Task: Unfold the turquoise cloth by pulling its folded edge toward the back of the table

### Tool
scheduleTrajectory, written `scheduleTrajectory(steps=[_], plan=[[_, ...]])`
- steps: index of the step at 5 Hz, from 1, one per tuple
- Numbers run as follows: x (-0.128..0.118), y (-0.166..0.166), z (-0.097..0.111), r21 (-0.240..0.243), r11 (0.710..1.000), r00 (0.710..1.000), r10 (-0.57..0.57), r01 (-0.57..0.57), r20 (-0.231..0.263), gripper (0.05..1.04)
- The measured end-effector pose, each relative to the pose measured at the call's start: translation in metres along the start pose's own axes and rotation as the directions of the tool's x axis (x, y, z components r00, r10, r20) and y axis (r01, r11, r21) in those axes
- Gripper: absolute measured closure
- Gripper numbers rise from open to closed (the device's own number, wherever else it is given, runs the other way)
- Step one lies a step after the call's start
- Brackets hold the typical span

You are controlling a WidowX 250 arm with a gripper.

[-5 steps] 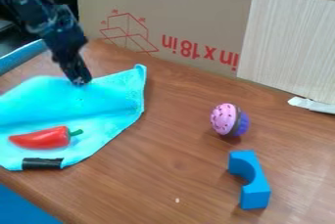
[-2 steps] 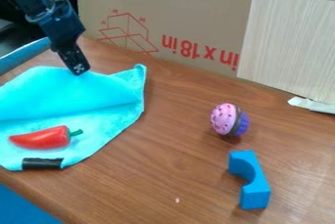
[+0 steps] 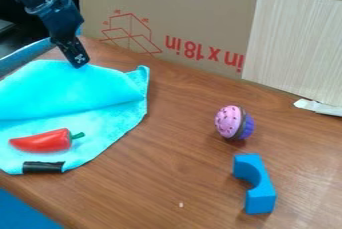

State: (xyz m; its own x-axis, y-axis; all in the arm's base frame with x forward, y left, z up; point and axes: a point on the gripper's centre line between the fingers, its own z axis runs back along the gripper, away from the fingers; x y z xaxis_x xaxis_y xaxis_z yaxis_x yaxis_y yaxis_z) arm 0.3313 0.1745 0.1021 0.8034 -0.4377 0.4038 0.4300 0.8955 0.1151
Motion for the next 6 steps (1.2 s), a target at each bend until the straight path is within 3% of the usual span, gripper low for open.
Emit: scheduleTrajectory(steps=[4, 6], plan=[[0.011, 0.050, -0.011, 0.031, 0.995, 0.996, 0.089, -0.090, 0.020, 1.034], [0.010, 0.072, -0.013, 0.088, 0.992, 0.995, 0.086, -0.090, 0.041, 1.034]])
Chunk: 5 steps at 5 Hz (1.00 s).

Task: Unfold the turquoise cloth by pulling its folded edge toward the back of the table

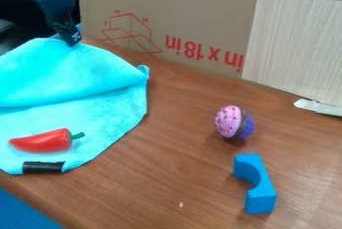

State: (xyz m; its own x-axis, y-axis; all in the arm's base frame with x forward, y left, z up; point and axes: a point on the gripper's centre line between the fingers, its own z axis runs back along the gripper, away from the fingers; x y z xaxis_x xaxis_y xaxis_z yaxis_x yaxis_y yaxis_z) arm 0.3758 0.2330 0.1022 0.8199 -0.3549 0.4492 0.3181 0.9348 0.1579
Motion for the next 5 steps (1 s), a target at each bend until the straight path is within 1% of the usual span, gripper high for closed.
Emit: scheduleTrajectory(steps=[1, 2, 3, 4, 5], plan=[[0.003, 0.008, -0.007, 0.056, 0.997, 0.998, -0.053, 0.051, 0.043, 1.034], [0.001, 0.014, -0.018, 0.098, 0.993, 0.996, -0.069, 0.062, 0.064, 1.034], [-0.001, 0.021, -0.029, 0.112, 0.993, 0.996, -0.046, 0.037, 0.080, 1.034], [-0.002, 0.033, -0.037, 0.133, 0.991, 0.997, -0.014, 0.003, 0.081, 1.034], [-0.001, 0.044, -0.045, 0.138, 0.989, 0.995, 0.041, -0.053, 0.087, 1.034]])
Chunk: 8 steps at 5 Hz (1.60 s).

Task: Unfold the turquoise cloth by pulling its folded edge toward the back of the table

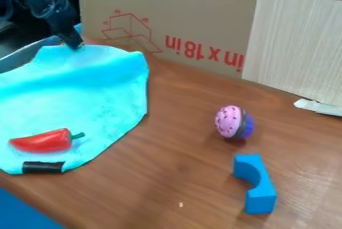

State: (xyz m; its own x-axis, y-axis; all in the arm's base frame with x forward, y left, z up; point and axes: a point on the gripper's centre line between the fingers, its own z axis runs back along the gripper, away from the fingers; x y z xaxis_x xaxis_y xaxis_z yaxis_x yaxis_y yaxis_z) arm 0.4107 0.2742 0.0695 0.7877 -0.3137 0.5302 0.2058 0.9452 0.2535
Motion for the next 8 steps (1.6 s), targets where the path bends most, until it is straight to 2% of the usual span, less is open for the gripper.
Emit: scheduleTrajectory(steps=[1, 2, 3, 4, 5, 6, 7, 8], plan=[[-0.001, 0.008, -0.003, 0.017, 0.999, 0.999, 0.046, -0.046, 0.016, 1.034], [0.002, 0.011, -0.005, 0.049, 0.996, 0.995, 0.070, -0.073, 0.066, 1.015], [-0.002, 0.005, -0.011, 0.055, 0.997, 0.995, 0.044, -0.049, 0.085, 0.866], [-0.007, 0.004, -0.013, 0.063, 0.997, 0.998, 0.035, -0.039, 0.060, 0.612], [-0.007, 0.001, -0.010, 0.056, 0.998, 0.997, 0.033, -0.037, 0.065, 0.321], [0.001, -0.002, 0.002, 0.061, 0.998, 0.995, 0.024, -0.030, 0.099, 0.093], [0.007, -0.007, 0.013, 0.064, 0.998, 0.991, 0.007, -0.016, 0.135, 0.083], [0.016, -0.013, 0.034, 0.089, 0.996, 0.983, -0.029, 0.013, 0.183, 0.083]])
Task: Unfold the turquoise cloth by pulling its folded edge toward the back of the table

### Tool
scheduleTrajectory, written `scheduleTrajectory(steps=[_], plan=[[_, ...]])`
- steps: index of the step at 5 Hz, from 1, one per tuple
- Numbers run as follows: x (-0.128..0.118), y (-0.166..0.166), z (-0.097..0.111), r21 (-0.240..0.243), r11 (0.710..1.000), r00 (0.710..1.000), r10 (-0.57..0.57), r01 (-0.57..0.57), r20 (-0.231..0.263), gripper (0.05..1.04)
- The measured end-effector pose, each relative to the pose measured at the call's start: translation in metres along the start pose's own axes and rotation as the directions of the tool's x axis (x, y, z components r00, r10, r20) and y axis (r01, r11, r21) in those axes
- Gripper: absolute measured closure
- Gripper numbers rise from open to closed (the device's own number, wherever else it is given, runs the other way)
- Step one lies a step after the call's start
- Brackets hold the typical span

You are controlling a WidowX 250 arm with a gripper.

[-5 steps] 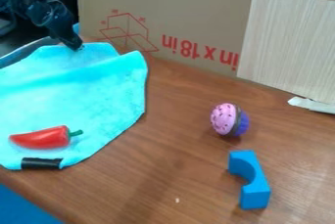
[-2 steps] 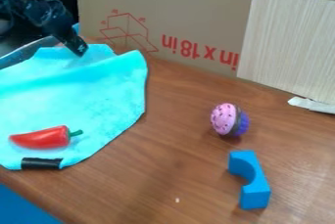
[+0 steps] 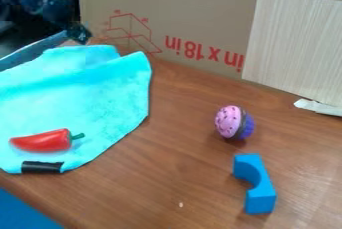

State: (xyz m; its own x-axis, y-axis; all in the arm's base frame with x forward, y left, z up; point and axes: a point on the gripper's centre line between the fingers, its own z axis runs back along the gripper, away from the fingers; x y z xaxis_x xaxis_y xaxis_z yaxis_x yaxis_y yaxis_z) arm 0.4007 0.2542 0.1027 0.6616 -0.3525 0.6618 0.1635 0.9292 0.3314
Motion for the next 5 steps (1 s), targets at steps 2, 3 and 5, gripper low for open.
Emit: scheduleTrajectory(steps=[2, 3, 5], plan=[[0.013, -0.020, 0.067, -0.042, 0.997, 0.989, -0.059, 0.065, 0.134, 0.083], [0.013, -0.036, 0.099, -0.095, 0.989, 0.980, -0.097, 0.115, 0.172, 0.083], [0.000, -0.070, 0.126, -0.278, 0.917, 0.900, -0.356, 0.285, -0.252, 0.083]])
